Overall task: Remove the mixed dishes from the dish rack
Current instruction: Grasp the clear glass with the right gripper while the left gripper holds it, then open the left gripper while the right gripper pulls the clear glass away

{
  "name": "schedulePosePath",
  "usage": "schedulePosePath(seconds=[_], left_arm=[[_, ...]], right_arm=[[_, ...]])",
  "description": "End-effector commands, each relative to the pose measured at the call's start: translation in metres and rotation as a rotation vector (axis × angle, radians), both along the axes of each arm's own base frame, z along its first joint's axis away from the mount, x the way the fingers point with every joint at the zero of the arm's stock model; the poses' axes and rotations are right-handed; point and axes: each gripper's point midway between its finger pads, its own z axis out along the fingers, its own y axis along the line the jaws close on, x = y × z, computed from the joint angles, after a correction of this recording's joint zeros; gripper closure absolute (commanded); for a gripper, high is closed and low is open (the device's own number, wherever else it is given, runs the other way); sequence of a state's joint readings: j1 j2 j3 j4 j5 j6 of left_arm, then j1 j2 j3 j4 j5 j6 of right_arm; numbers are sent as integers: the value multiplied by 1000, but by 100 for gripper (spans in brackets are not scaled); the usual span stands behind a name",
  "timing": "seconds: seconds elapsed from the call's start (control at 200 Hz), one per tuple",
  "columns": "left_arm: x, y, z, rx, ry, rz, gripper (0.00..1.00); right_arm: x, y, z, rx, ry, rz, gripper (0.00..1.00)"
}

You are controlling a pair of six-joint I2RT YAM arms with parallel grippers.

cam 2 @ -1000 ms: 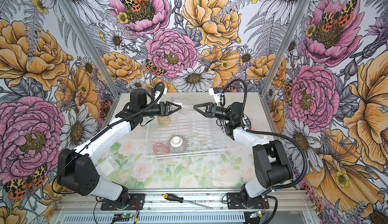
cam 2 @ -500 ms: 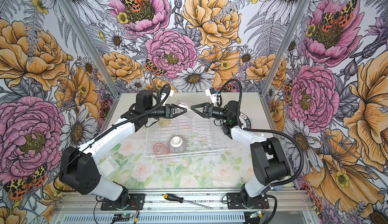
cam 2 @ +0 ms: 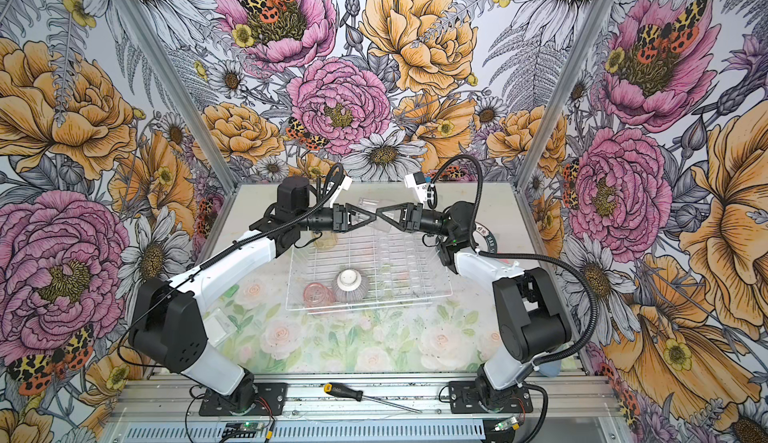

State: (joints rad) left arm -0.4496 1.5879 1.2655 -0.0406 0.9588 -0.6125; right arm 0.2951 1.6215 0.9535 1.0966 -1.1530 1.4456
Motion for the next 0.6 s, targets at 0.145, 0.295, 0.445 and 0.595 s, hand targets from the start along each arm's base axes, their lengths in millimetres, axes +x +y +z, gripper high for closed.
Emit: schedulePosePath(seconds=[0.145, 0.295, 0.445, 0.595], left_arm=[[9, -6, 11, 0, -79, 38, 69], [7, 3, 7, 61, -108, 82, 53], [2, 19, 4, 167, -152, 136, 29], [0, 41, -6, 284, -167, 192, 23]], right_arm=[[3, 5, 16, 34, -17, -9, 100], [8, 1, 17, 13, -23, -40, 100], [16, -8, 16, -93, -48, -123, 100], [20, -22, 7, -320, -88, -250, 100]])
